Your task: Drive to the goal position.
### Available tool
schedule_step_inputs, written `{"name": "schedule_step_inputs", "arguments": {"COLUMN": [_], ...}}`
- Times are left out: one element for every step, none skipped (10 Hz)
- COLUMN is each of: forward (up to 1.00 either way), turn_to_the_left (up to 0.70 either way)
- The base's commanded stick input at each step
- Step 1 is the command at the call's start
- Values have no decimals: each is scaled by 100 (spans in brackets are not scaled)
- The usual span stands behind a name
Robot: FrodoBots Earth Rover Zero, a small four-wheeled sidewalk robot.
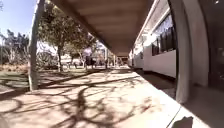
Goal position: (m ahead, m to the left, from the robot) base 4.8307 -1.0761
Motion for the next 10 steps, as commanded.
{"name": "schedule_step_inputs", "arguments": {"forward": [70,70,70,70,70,70,70,70,70,70], "turn_to_the_left": [0,0,0,0,0,0,0,0,0,0]}}
